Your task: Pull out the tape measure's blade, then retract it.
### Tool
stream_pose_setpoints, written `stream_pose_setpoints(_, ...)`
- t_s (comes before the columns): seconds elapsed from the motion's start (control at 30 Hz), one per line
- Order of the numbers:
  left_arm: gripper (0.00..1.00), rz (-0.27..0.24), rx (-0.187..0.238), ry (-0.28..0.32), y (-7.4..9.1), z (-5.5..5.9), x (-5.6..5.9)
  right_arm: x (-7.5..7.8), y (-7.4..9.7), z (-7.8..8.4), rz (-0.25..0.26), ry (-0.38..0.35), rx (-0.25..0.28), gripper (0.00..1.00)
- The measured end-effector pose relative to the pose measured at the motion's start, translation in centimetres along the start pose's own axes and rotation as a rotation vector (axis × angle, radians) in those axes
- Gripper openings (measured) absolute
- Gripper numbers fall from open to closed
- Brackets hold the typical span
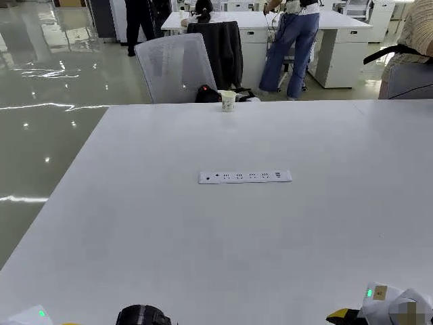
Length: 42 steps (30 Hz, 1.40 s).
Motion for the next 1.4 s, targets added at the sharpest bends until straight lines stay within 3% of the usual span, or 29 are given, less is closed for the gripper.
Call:
stream_pose_setpoints(0.3,0.99,-0.011,0.014,-0.001,1.1,-0.7,-0.9,0.4,1.5,1.8,0.017,0.012,0.007,0.59)
stream_pose_setpoints(0.5,0.99,-0.001,0.012,0.016,1.8,-0.8,-0.2,0.7,2.2,2.7,0.023,0.008,0.001,0.68)
stream_pose_setpoints(0.53,0.99,-0.006,0.013,0.014,1.8,-0.8,-0.2,0.7,2.3,2.8,0.025,0.009,0.000,0.70)
stream_pose_setpoints(0.57,0.99,-0.048,0.020,-0.007,2.0,-0.9,-0.8,1.0,2.5,2.9,0.030,0.011,0.003,0.72)
stream_pose_setpoints(0.9,0.99,-0.051,0.006,0.023,2.7,-0.2,-1.1,2.3,4.0,3.7,0.047,-0.034,0.030,0.99)
stream_pose_setpoints(1.1,0.99,-0.048,0.001,0.020,2.8,-0.4,-1.1,2.3,4.5,4.7,0.052,-0.007,0.015,0.99)
stream_pose_setpoints(1.4,0.99,-0.039,-0.017,0.019,2.6,-0.3,-1.2,1.9,4.7,5.2,0.052,-0.031,0.013,0.99)
Point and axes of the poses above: the centre of the closed fingertips' face, and the gripper's own axes: y roughly backward along the fingers, x roughly to its right, z roughly out of its underside, the point moved 1 cm from there along y, roughly backward along the fingers, and after that the axes turned 4 degrees about y, right-handed, at the moved point
